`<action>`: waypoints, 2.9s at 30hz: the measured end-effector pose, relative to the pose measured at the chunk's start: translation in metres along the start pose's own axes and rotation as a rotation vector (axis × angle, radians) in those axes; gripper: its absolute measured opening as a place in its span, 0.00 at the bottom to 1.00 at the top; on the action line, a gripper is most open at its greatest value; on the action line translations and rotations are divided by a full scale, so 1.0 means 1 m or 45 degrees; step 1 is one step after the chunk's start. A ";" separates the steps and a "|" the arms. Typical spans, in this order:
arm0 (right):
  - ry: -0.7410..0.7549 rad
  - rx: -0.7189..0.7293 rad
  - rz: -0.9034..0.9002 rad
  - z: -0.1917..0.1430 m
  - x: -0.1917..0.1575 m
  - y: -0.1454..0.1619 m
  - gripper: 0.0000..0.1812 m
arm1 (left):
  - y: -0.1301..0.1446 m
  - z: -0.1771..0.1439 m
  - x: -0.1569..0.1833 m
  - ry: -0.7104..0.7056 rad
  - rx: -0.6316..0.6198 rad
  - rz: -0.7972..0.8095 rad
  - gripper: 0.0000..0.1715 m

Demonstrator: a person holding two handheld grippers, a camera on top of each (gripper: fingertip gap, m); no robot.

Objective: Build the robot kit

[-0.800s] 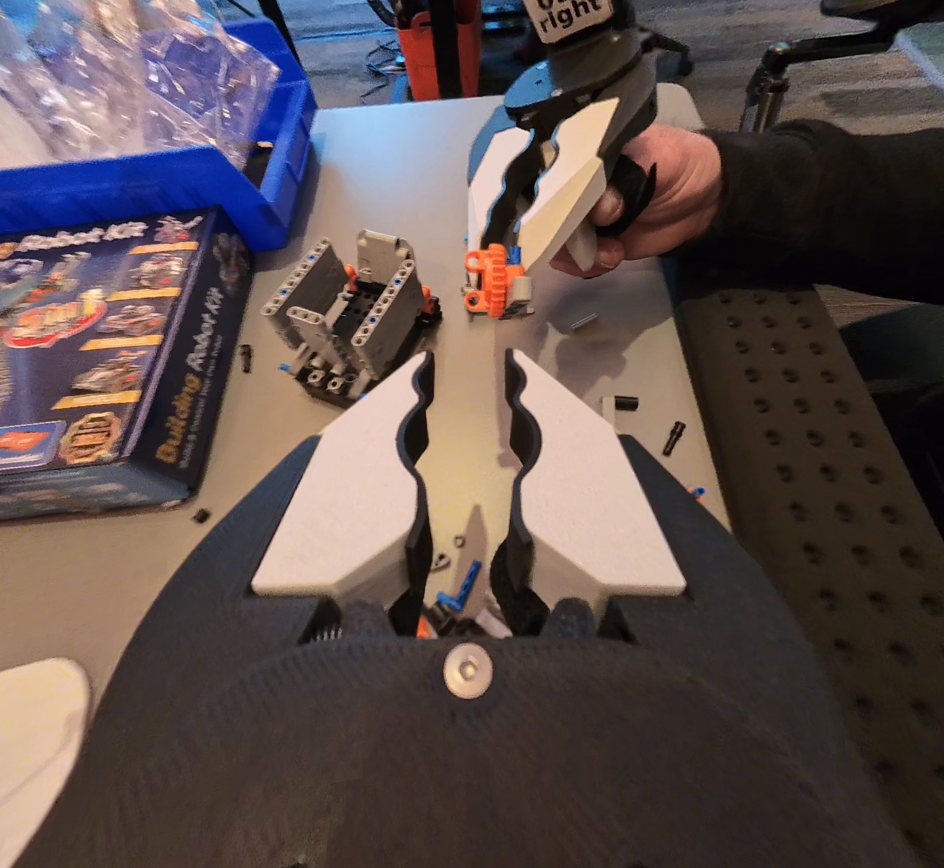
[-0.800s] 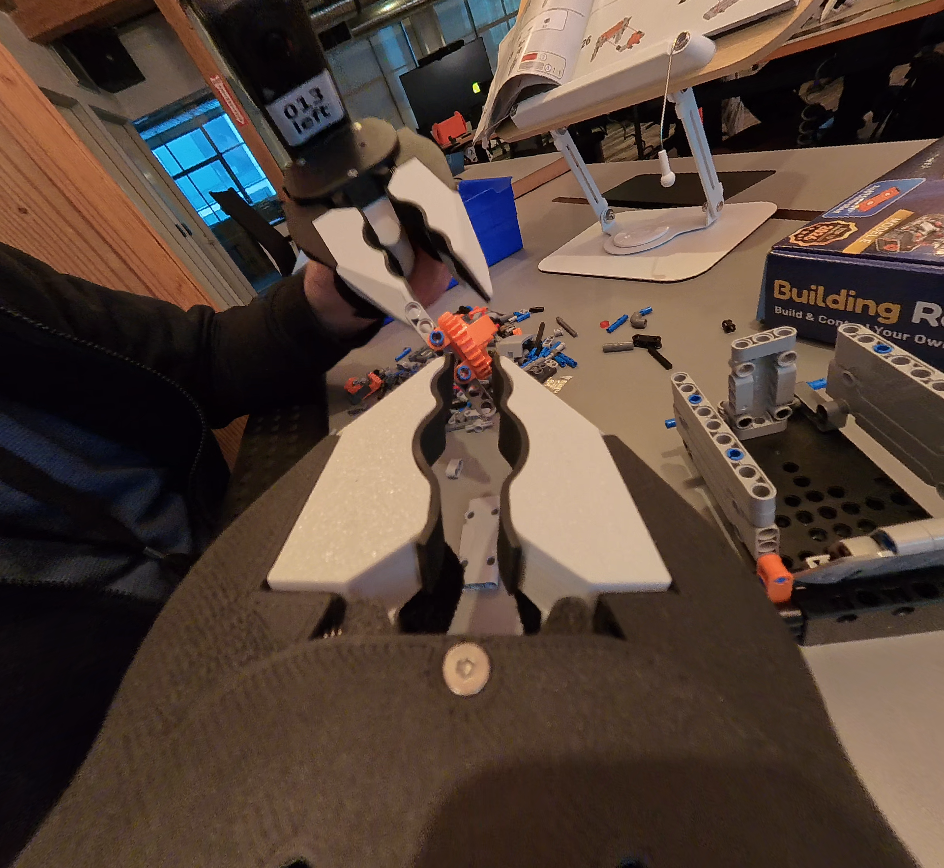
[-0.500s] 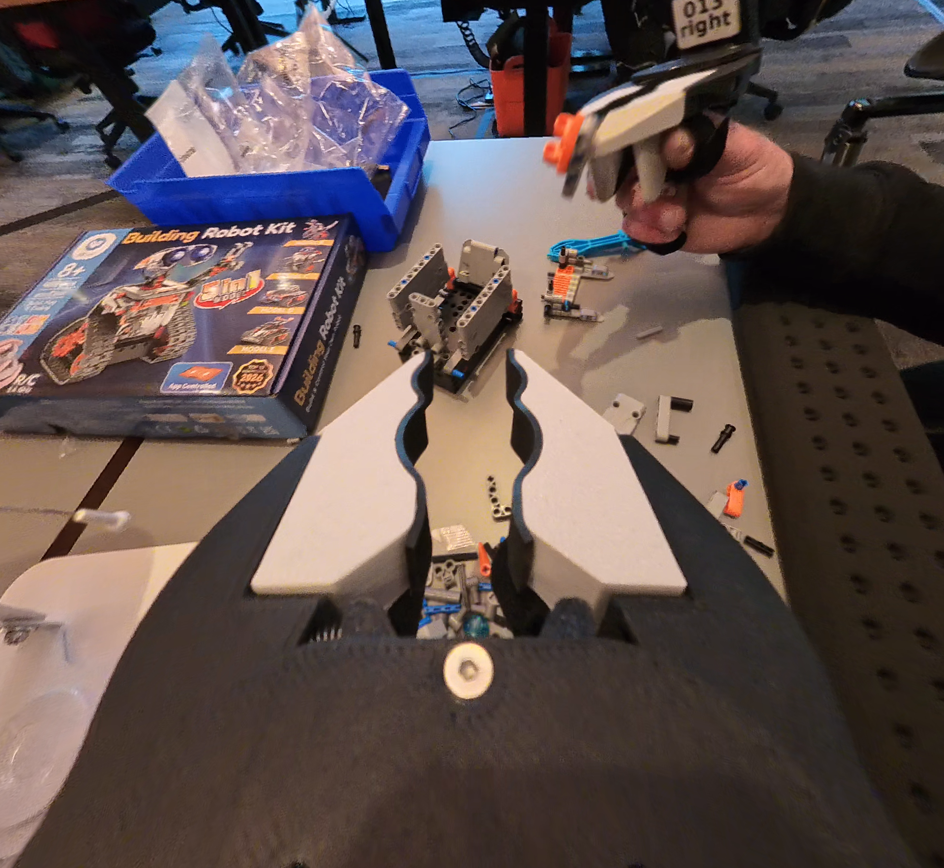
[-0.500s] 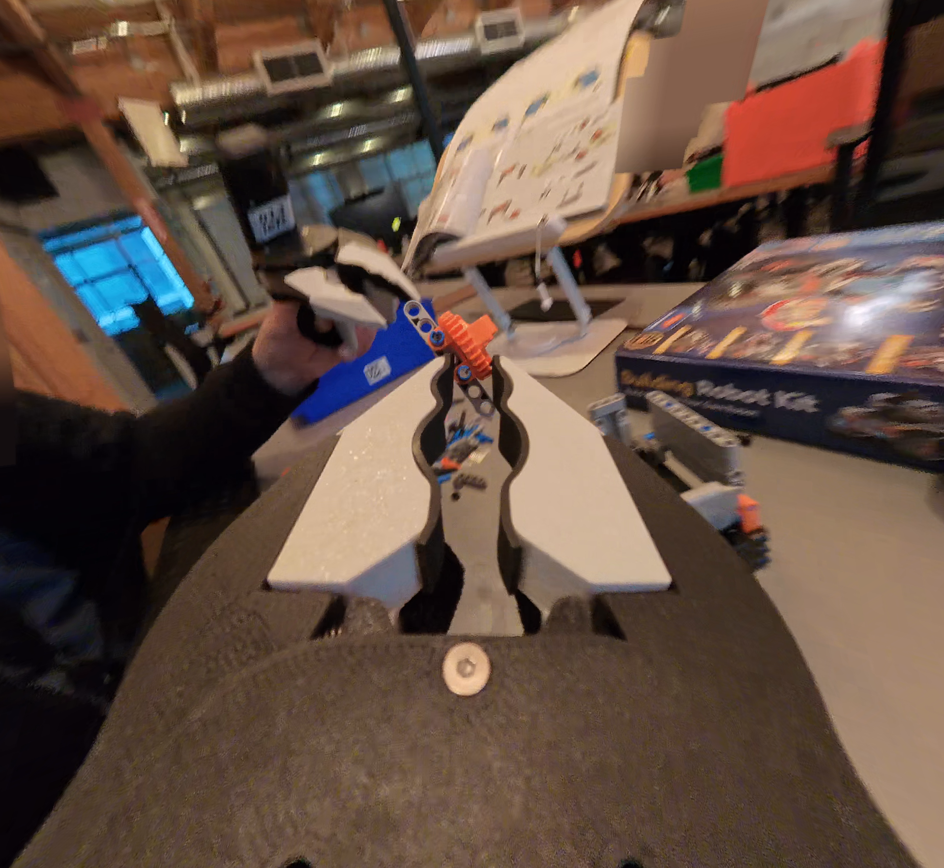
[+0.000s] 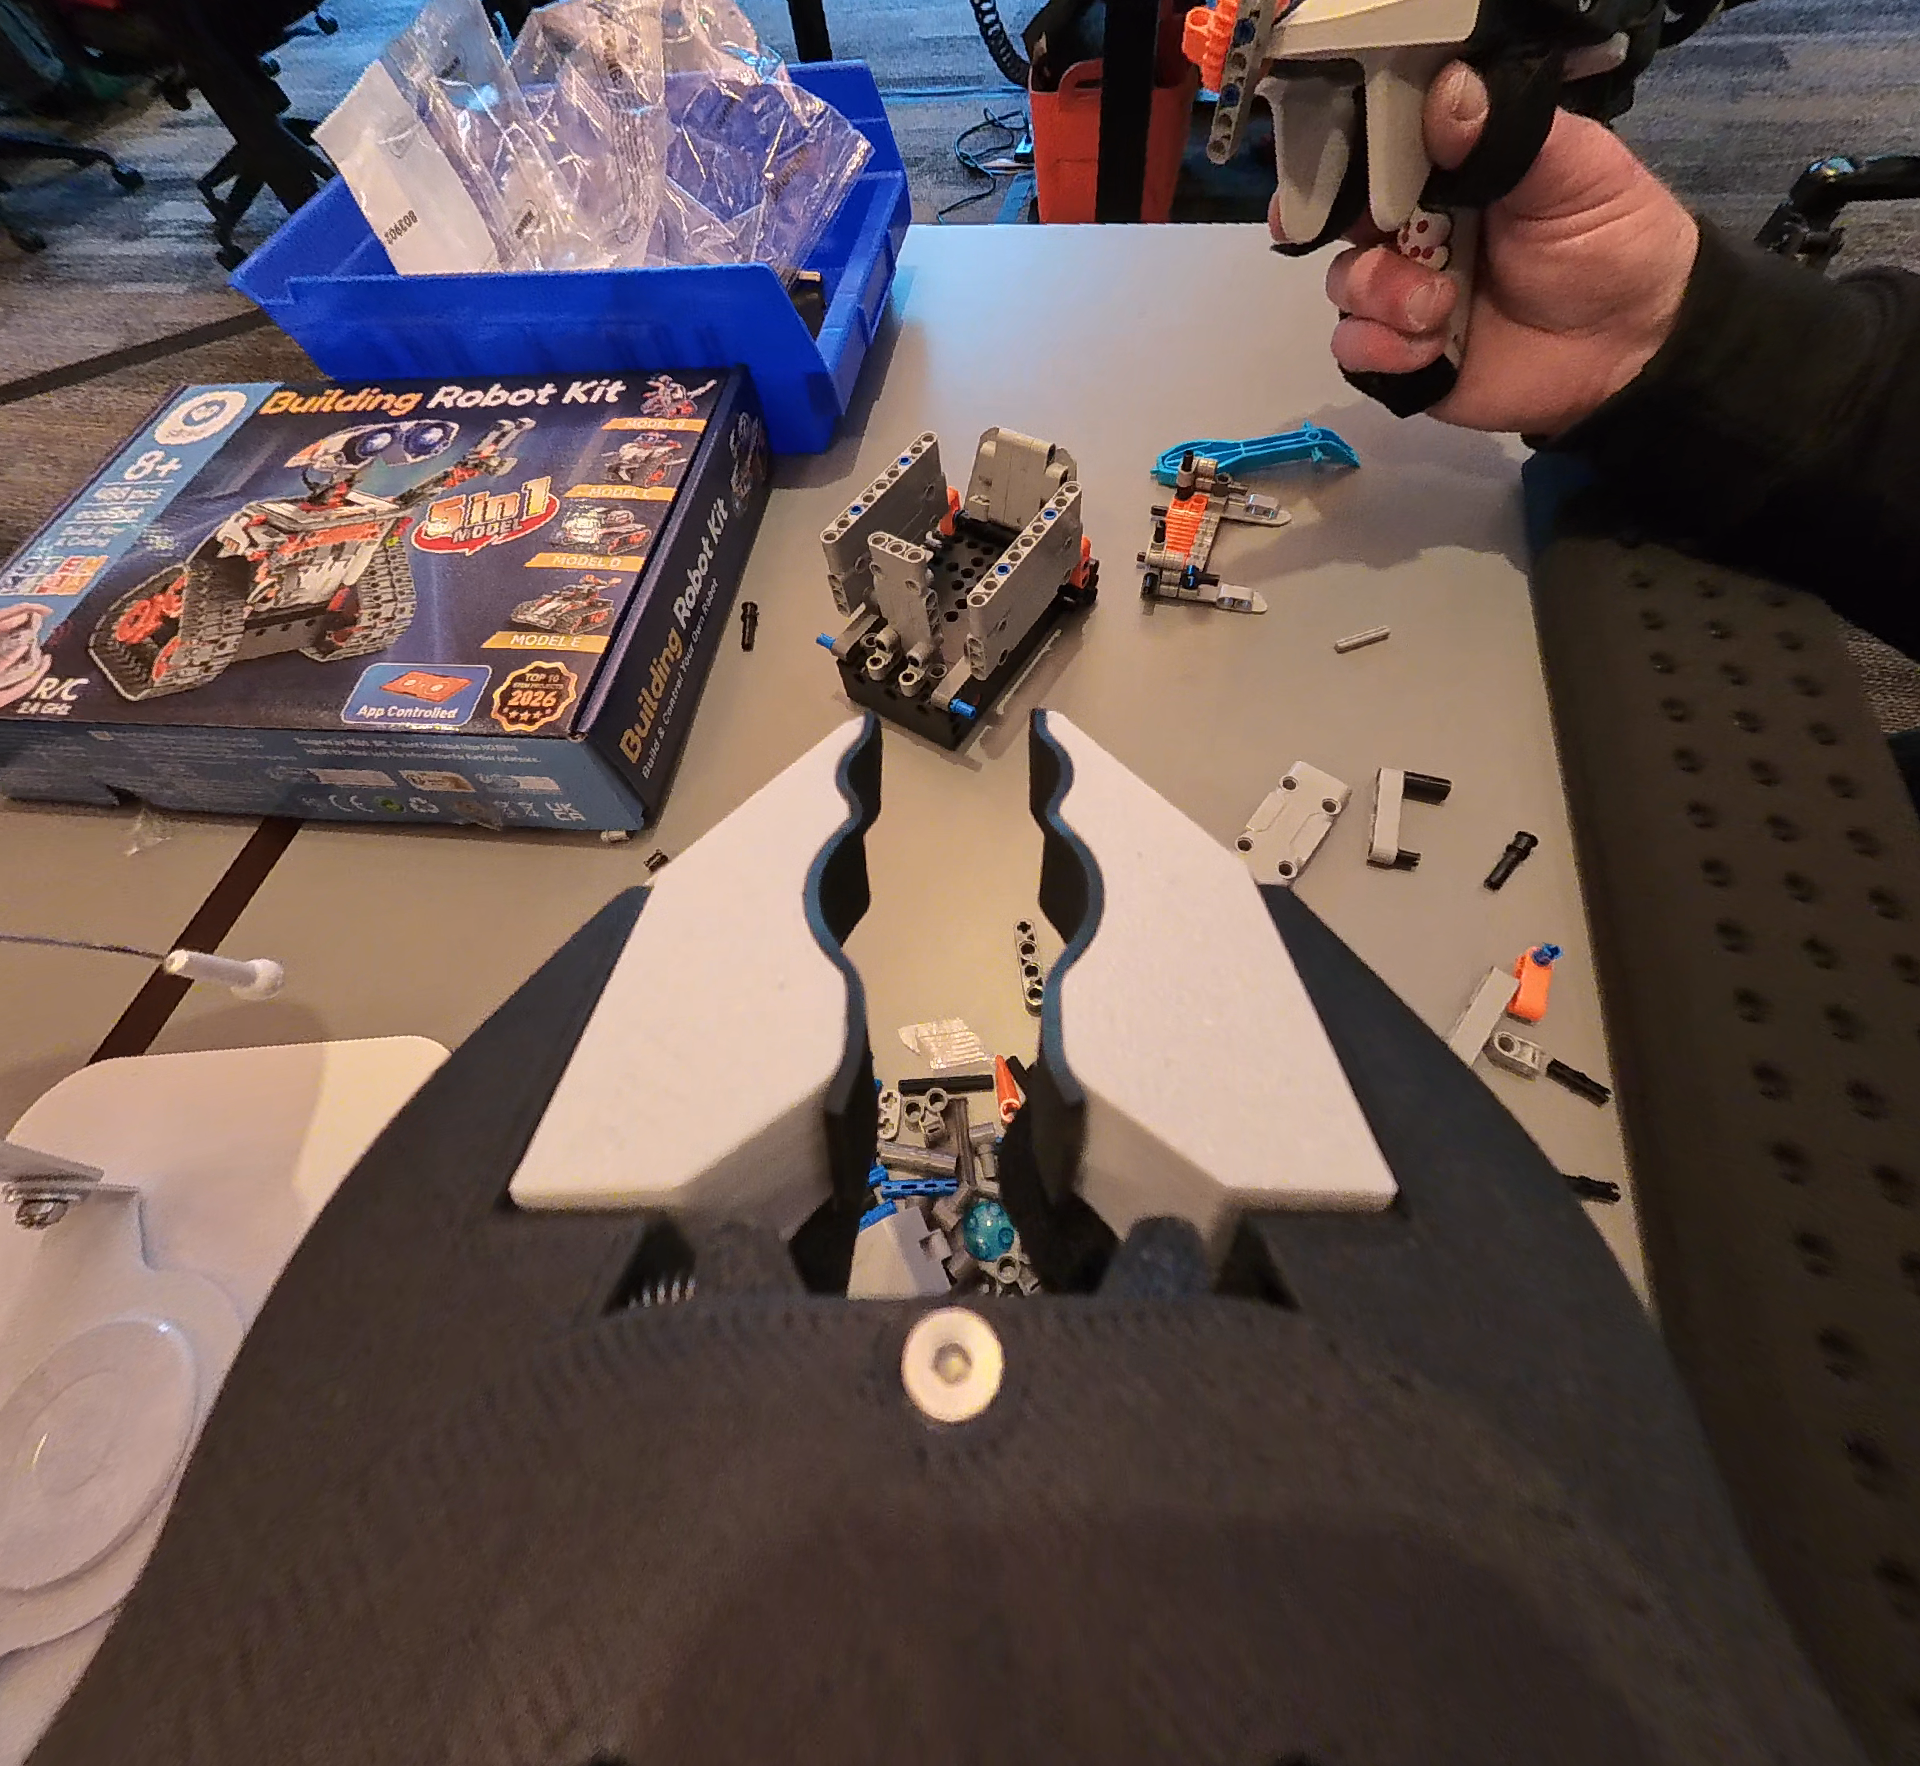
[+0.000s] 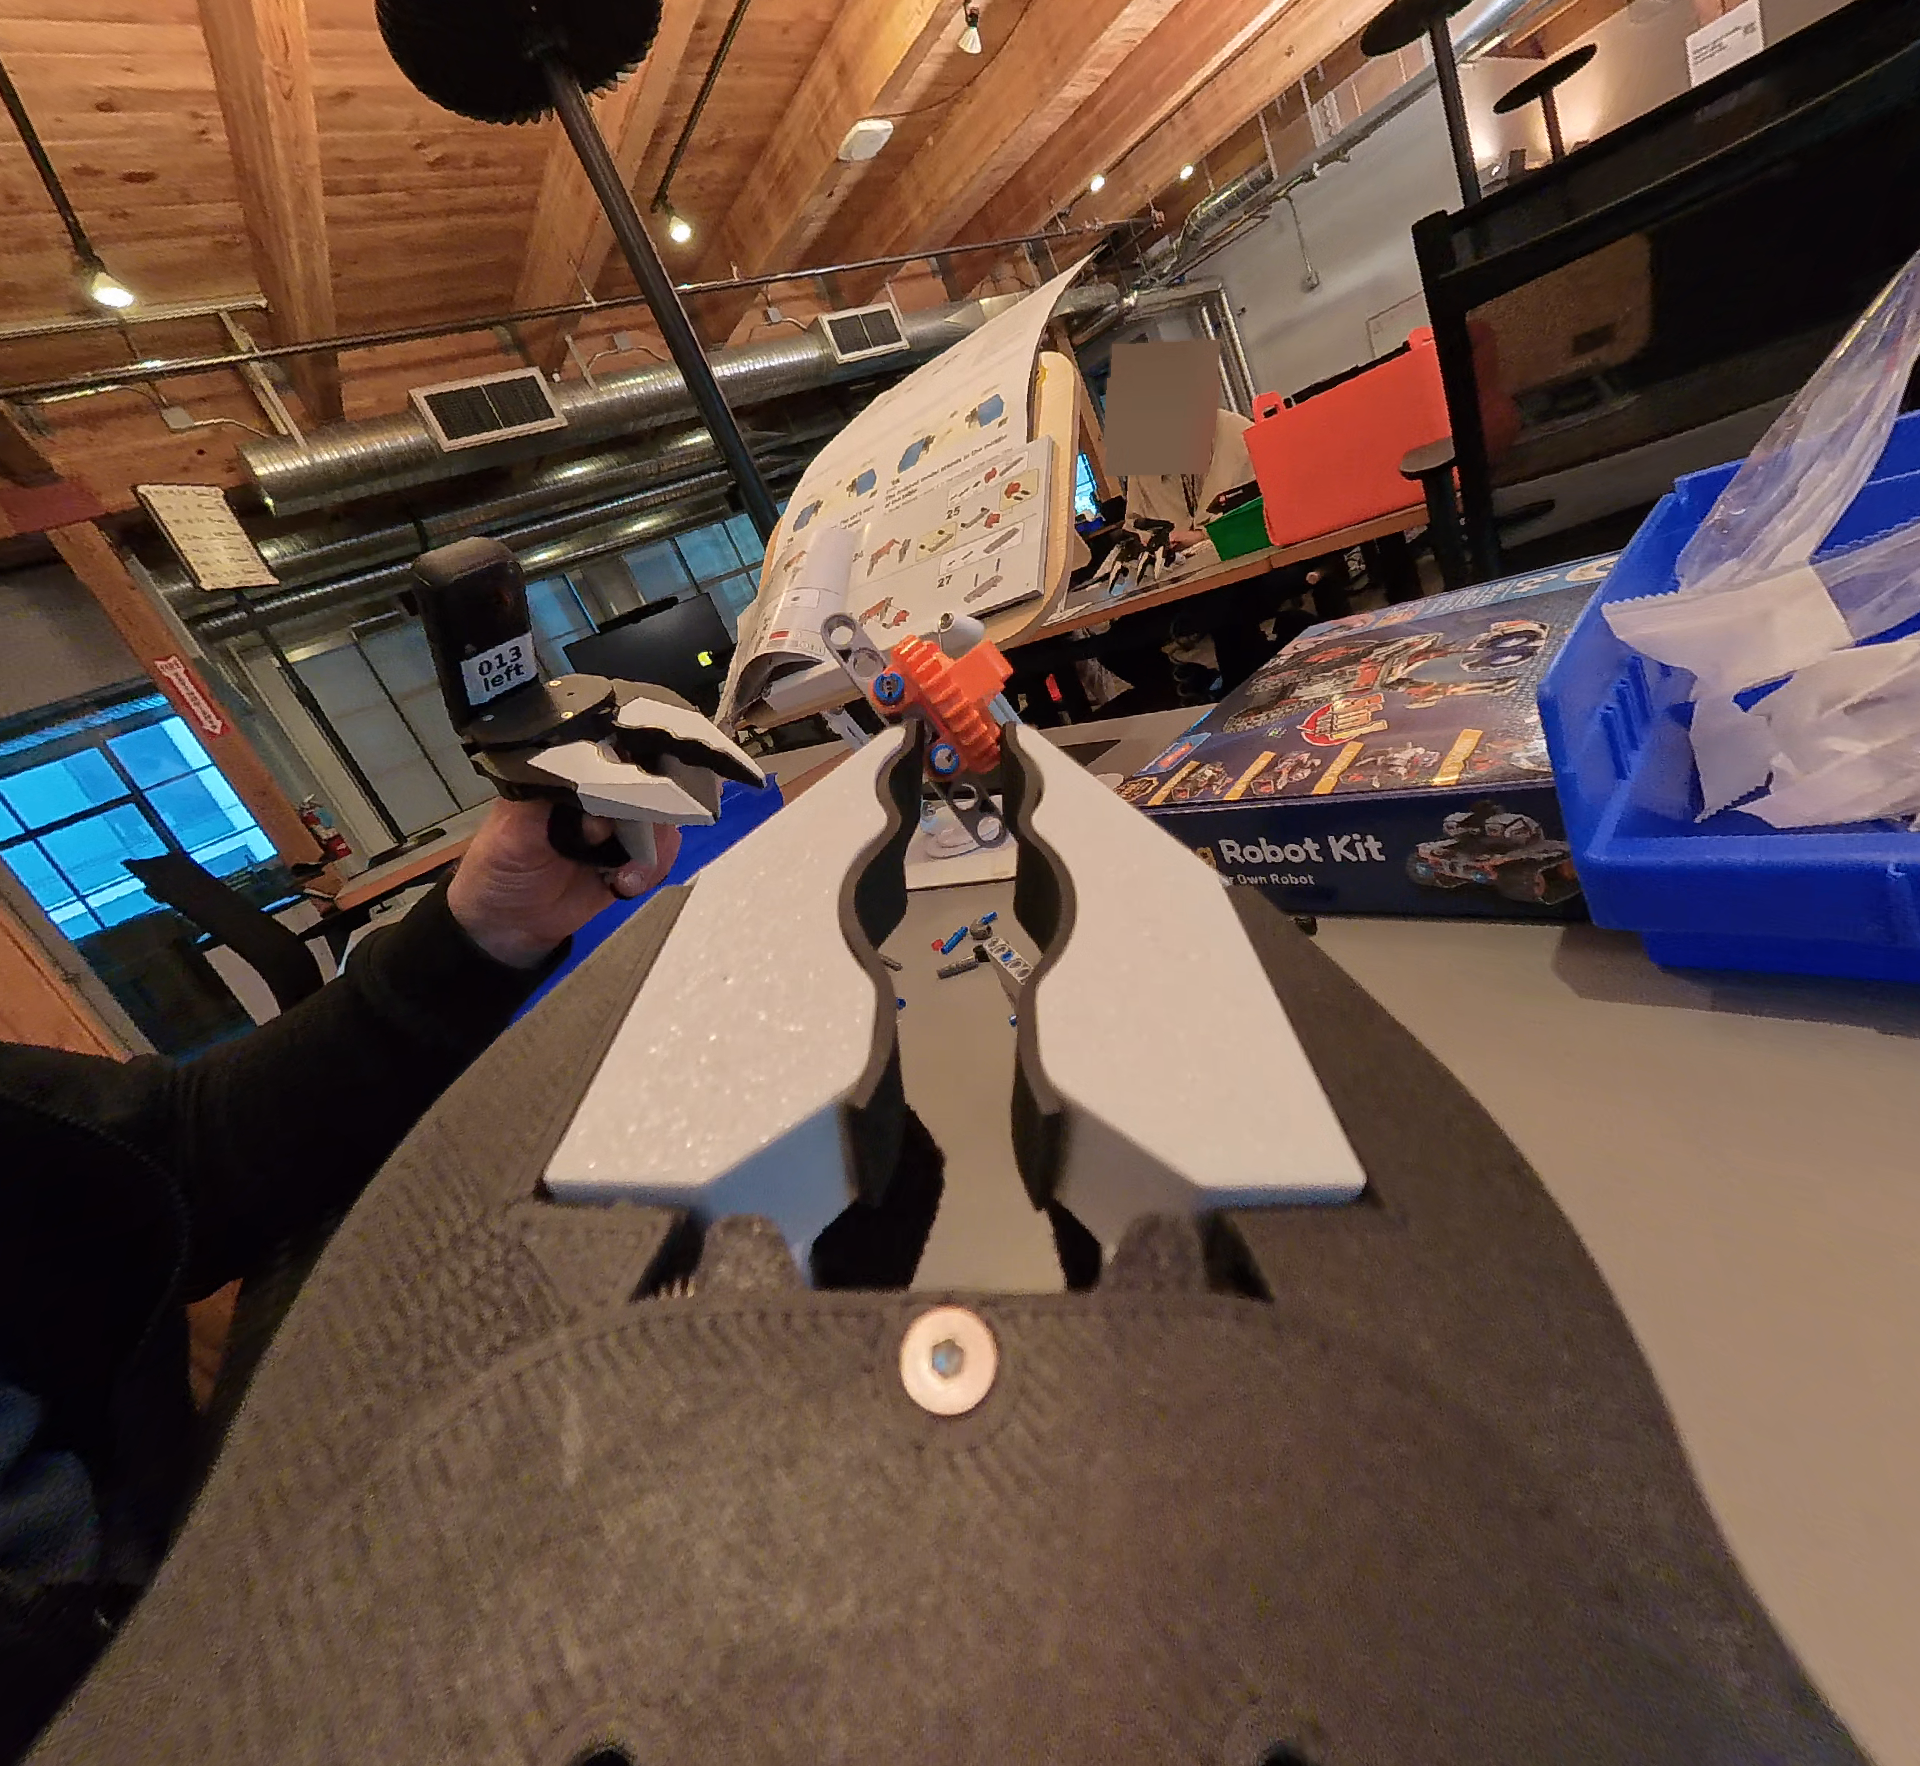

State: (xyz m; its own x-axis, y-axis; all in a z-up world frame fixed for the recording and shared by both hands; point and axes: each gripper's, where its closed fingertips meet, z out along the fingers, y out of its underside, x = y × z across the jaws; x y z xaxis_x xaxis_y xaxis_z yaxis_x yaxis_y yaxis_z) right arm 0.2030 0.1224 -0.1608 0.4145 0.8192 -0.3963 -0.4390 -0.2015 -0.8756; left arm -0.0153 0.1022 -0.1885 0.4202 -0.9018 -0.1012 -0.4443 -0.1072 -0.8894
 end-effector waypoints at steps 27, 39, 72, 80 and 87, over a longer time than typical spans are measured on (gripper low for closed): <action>-0.071 -0.196 0.063 0.000 0.001 0.027 0.07 | 0.028 -0.002 -0.001 0.021 -0.151 -0.013 0.15; -0.103 -0.354 0.064 0.004 -0.003 0.050 0.07 | 0.041 -0.005 0.000 0.024 -0.197 -0.033 0.16; 0.043 -1.001 -0.807 0.024 -0.015 0.142 0.07 | 0.075 -0.056 -0.033 -0.197 -0.337 -0.066 0.16; -0.082 -1.250 -0.843 0.019 -0.026 0.184 0.07 | 0.092 -0.056 -0.033 -0.189 -0.437 -0.073 0.16; -0.107 -1.398 -0.811 0.011 -0.024 0.205 0.09 | 0.094 -0.052 -0.030 -0.179 -0.455 -0.063 0.16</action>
State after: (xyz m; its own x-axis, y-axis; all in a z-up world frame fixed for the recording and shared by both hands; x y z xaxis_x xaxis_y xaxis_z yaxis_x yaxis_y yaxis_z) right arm 0.0946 0.0673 -0.3281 0.2387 0.9577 0.1608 0.7234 -0.0649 -0.6873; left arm -0.1115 0.0974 -0.2460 0.5413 -0.8284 -0.1443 -0.6582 -0.3107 -0.6857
